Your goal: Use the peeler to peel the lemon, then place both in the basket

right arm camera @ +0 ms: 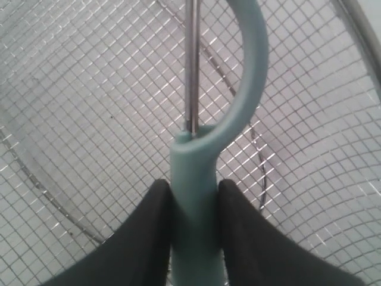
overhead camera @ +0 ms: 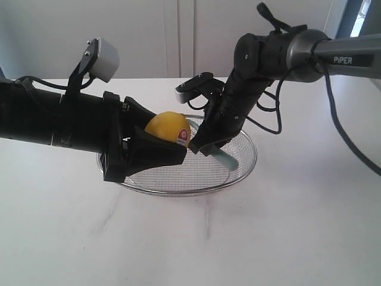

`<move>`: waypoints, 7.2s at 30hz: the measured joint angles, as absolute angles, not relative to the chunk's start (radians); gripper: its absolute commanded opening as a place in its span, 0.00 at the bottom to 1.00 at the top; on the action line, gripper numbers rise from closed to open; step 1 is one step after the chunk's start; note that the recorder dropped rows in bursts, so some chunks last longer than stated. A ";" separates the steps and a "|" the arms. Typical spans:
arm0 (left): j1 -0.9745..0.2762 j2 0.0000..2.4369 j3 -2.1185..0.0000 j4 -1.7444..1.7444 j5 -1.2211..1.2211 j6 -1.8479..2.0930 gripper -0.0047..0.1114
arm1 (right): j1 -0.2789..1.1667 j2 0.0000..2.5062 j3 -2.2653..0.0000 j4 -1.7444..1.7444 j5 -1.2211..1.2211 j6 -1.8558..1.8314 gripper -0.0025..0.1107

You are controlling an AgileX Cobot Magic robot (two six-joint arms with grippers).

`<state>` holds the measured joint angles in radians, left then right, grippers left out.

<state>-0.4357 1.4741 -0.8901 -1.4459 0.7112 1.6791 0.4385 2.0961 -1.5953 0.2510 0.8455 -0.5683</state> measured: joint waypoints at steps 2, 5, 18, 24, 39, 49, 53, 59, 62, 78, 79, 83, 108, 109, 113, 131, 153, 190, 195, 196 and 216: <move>-0.436 1.474 -0.890 -1.446 0.711 1.679 0.04 | 0.439 2.098 -1.595 0.251 0.845 -0.570 0.02; -0.436 1.474 -0.890 -1.446 0.711 1.679 0.04 | 0.439 2.103 -1.595 0.253 0.845 -0.570 0.03; -0.436 1.474 -0.890 -1.446 0.711 1.679 0.04 | 0.439 2.105 -1.595 0.263 0.829 -0.568 0.36; -0.436 1.474 -0.890 -1.446 0.711 1.679 0.04 | 0.439 2.105 -1.595 0.263 0.825 -0.568 0.38; -0.436 1.474 -0.890 -1.446 0.711 1.679 0.04 | 0.439 2.102 -1.595 0.263 0.822 -0.568 0.38; -0.436 1.474 -0.890 -1.446 0.711 1.679 0.04 | 0.439 1.962 -1.597 0.227 0.857 -0.521 0.06; -0.436 1.474 -0.890 -1.446 0.711 1.679 0.04 | 0.439 1.936 -1.597 0.223 0.894 -0.441 0.02; -0.436 1.474 -0.890 -1.446 0.709 1.679 0.04 | 0.439 1.926 -1.597 0.222 0.937 -0.395 0.02; -0.436 1.474 -0.890 -1.446 0.709 1.679 0.04 | 0.439 1.926 -1.597 0.222 0.939 -0.388 0.02; -0.436 1.474 -0.890 -1.446 0.709 1.679 0.04 | 0.439 1.926 -1.597 0.219 0.939 -0.385 0.02; -0.436 1.474 -0.890 -1.446 0.709 1.679 0.04 | 0.439 1.926 -1.597 0.219 0.939 -0.385 0.02; -0.436 1.474 -0.890 -1.446 0.709 1.679 0.04 | 0.439 1.926 -1.597 0.219 0.939 -0.385 0.02; -0.436 1.474 -0.890 -1.417 0.712 1.679 0.04 | 0.419 1.851 -1.597 0.205 1.112 -0.166 0.02; -0.436 1.474 -0.890 -1.417 0.712 1.679 0.04 | 0.407 1.845 -1.597 0.205 1.119 -0.155 0.02; -0.436 1.474 -0.890 -1.417 0.712 1.679 0.04 | 0.355 1.832 -1.597 0.203 1.146 -0.127 0.02; -0.436 1.474 -0.890 -1.417 0.712 1.679 0.04 | 0.110 1.830 -1.597 0.184 1.204 -0.088 0.02; -0.436 1.474 -0.890 -1.417 0.712 1.679 0.04 | 0.022 1.830 -1.597 0.156 1.216 -0.022 0.02; -0.436 1.474 -1.049 -1.041 0.639 1.164 0.04 | 0.022 1.830 -1.597 0.156 1.216 -0.021 0.02; -0.450 1.474 -1.128 -0.793 0.635 0.940 0.04 | 0.022 1.830 -1.597 0.156 1.216 -0.021 0.02; -0.468 1.474 -1.152 -0.707 0.633 0.872 0.04 | 0.022 1.830 -1.597 0.156 1.218 -0.021 0.02; -0.630 1.573 -1.394 -0.122 0.717 0.441 0.04 | 0.022 1.830 -1.597 0.156 1.218 -0.021 0.02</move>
